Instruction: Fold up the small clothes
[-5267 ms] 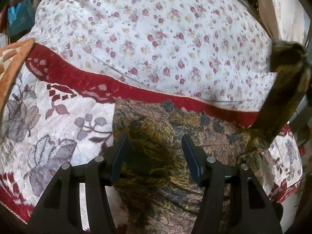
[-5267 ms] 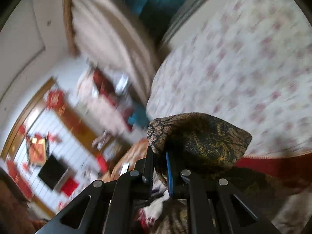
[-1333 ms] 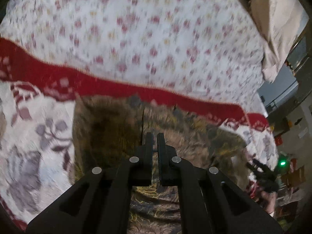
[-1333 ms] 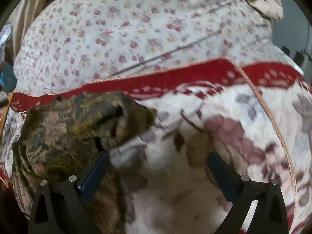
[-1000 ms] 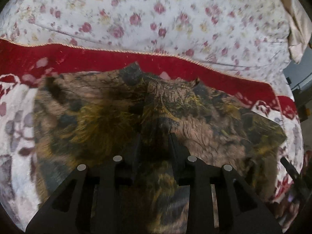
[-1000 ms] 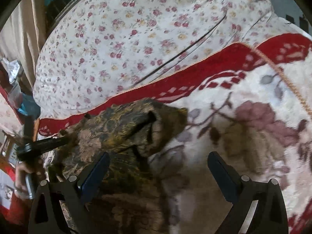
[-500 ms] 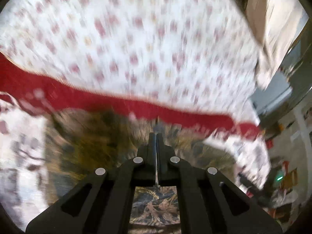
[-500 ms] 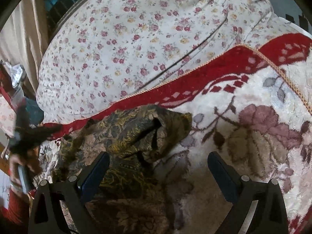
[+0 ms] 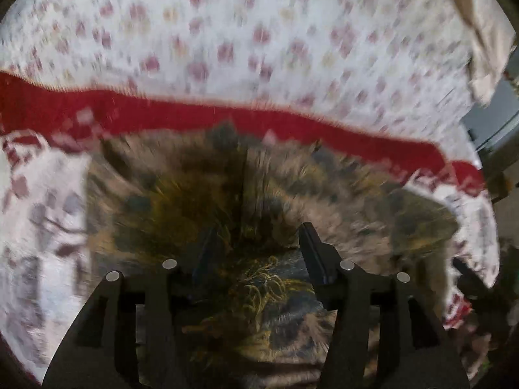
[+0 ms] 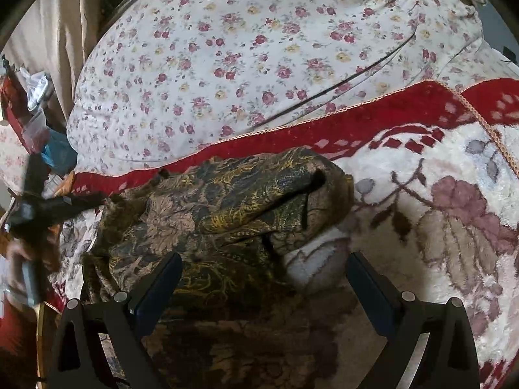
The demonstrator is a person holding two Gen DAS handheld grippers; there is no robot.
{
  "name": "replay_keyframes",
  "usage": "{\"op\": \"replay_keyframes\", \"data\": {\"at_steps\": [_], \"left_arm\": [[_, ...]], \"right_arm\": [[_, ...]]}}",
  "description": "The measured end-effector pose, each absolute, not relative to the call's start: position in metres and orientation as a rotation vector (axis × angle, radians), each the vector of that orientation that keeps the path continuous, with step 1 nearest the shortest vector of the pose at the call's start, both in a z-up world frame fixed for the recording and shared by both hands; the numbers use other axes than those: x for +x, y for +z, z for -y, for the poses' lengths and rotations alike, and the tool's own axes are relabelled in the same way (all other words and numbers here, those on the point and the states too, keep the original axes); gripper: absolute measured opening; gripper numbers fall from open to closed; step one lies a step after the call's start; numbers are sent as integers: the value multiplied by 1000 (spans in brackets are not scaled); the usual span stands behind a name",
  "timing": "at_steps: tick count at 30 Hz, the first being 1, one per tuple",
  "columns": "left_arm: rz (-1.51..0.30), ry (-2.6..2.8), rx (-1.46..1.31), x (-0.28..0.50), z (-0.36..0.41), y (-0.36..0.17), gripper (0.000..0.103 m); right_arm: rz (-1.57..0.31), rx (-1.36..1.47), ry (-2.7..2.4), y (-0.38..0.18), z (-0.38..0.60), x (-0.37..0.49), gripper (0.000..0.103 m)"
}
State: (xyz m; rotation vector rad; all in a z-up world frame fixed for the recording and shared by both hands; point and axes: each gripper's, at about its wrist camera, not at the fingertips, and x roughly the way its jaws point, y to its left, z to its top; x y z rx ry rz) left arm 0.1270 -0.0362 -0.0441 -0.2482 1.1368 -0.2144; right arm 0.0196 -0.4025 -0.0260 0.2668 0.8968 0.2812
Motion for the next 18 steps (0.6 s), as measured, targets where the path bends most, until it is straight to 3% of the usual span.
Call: {"op": "replay_keyframes", "data": {"at_steps": [3,8,10,13,18], "left_arm": [[-1207,-209,-218,137,55,-72,53],[-1183,-227,-311,155,69,-70,57],[-1201,-245,-380,163,65,-76,12],[-1212,-275,-474,167,53,-79,10],[-1083,-363,-594,137,32,-26,8]], "right_arm": [[-897,272,277,-28,407,21,100],[-907,328,281,-38,416,26,100],[-915,337,279,-41,418,28,100],[-911,343,282,-41,419,28,100],[-867,336,277,-31,422,25,100]]}}
